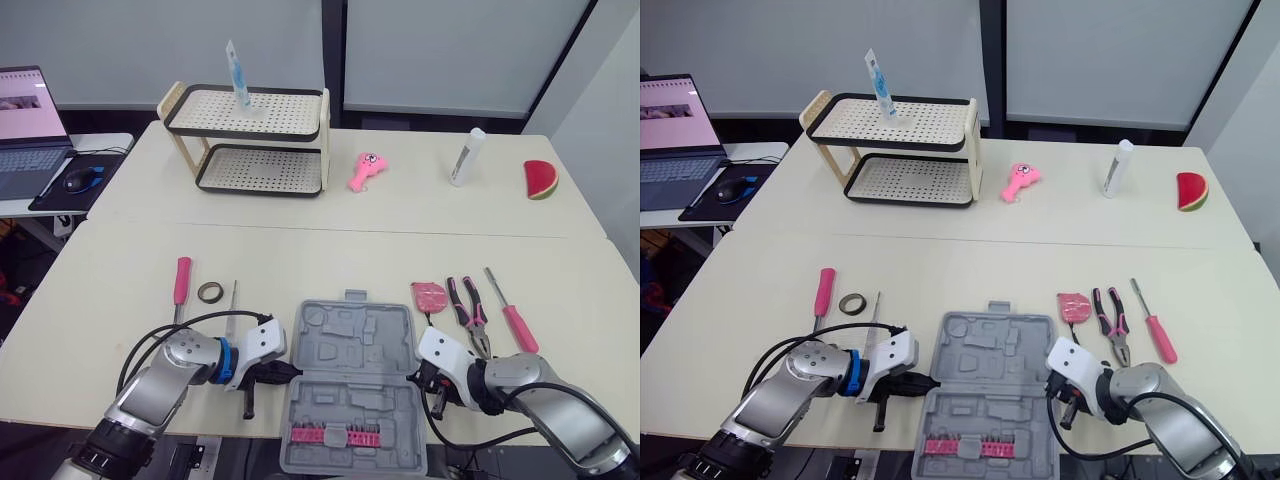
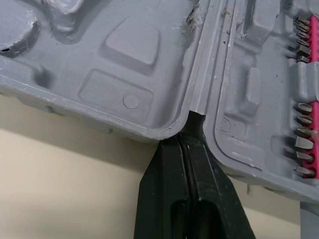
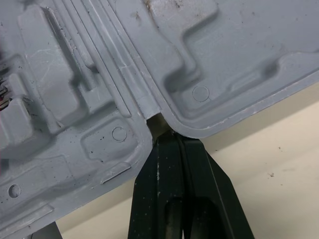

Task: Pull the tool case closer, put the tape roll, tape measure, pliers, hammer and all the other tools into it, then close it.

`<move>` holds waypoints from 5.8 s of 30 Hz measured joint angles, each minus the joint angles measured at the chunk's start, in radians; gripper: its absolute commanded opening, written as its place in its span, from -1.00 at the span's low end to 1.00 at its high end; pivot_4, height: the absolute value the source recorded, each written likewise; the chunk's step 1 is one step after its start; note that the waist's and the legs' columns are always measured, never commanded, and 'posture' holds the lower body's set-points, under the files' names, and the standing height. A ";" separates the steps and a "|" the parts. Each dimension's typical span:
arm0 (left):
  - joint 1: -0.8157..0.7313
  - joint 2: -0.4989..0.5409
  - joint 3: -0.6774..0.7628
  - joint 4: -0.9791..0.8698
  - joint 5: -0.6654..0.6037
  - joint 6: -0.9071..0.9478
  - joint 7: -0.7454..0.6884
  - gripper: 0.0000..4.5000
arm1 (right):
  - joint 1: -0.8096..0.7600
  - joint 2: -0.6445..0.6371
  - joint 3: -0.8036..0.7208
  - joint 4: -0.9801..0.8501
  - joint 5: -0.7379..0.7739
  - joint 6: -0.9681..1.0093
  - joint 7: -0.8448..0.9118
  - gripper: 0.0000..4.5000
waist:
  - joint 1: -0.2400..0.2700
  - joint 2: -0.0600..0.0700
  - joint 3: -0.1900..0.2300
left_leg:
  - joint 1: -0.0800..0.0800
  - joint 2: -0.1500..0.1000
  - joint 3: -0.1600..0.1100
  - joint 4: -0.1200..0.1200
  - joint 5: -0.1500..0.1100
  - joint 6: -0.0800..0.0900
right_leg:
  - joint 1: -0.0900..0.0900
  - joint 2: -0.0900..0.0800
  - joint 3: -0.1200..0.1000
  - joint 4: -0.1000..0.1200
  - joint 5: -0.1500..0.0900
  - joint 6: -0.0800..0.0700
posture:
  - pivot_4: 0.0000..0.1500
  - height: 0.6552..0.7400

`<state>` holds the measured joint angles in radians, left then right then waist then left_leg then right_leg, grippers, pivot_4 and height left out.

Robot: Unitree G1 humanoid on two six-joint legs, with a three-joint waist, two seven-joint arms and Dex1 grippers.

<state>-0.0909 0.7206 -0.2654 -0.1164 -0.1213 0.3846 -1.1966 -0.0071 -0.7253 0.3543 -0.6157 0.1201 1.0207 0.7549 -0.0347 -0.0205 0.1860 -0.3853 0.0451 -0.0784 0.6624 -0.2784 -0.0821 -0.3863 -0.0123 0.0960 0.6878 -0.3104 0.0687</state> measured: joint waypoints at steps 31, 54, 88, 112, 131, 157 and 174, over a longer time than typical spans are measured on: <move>0.067 0.074 0.160 0.001 -0.104 -0.009 0.008 -1.00 | 0.182 -0.145 -0.281 -0.030 0.101 -0.130 0.004 -0.99 | 0.002 0.000 0.000 | 0.001 0.000 0.000 0.000 0.000 0.000 | 0.001 0.000 0.000 0.001 0.000 0.000 | 1.00 0.88; 0.388 0.261 0.863 0.439 -0.273 -0.096 -0.037 1.00 | 0.543 -0.165 -1.089 0.143 0.257 -0.526 0.358 0.41 | 0.001 -0.003 -0.002 | 0.006 0.002 0.003 -0.002 0.000 0.000 | 0.007 0.000 0.001 -0.006 -0.001 -0.001 | 1.00 0.88; -0.160 0.270 0.428 0.534 -0.142 -0.240 -0.131 0.18 | -0.269 -0.110 -0.292 -0.103 0.518 -0.216 0.079 1.00 | -0.008 -0.002 0.001 | -0.006 0.002 0.001 -0.002 0.000 0.000 | -0.004 0.001 -0.001 -0.006 -0.001 -0.001 | 1.00 0.88; -0.462 0.108 0.227 0.986 0.075 -0.528 -0.103 0.18 | -0.276 -0.053 -0.167 -0.100 0.449 -0.222 0.031 1.00 | -0.003 -0.002 0.001 | -0.005 0.002 -0.002 0.002 0.000 0.000 | -0.003 0.001 -0.004 0.002 -0.001 -0.001 | 1.00 0.88; -0.501 0.078 0.191 0.962 0.134 -0.502 -0.063 -0.99 | -0.255 -0.057 -0.169 -0.110 0.452 -0.219 0.029 1.00 | 0.000 -0.002 0.001 | -0.005 0.002 -0.003 0.002 0.000 0.000 | -0.003 0.002 -0.004 0.003 -0.001 -0.001 | 1.00 0.88; -0.265 0.043 0.110 0.024 -0.198 0.165 -0.076 -0.99 | -0.166 -0.129 -0.253 -0.177 0.452 -0.127 -0.030 1.00 | -0.007 -0.002 0.000 | 0.001 0.002 -0.002 0.002 0.000 0.000 | -0.002 0.004 0.000 0.005 -0.001 -0.002 | 1.00 0.88; -0.287 -0.112 0.032 0.291 -0.095 -0.084 -0.061 -0.99 | -0.168 -0.125 -0.232 -0.195 0.452 -0.093 -0.081 1.00 | 0.005 -0.002 0.001 | -0.001 0.002 -0.002 0.001 0.000 0.001 | 0.000 0.003 0.000 0.000 -0.001 -0.002 | 1.00 0.88</move>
<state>-0.3775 0.6087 -0.2331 0.1747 -0.2159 0.3003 -1.2576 -0.1754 -0.8499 0.1223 -0.8104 0.5723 0.9282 0.6742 -0.0292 -0.0229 0.1865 -0.3859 0.0469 -0.0800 0.6631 -0.2784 -0.0816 -0.3866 -0.0090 0.0960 0.6879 -0.3113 0.0668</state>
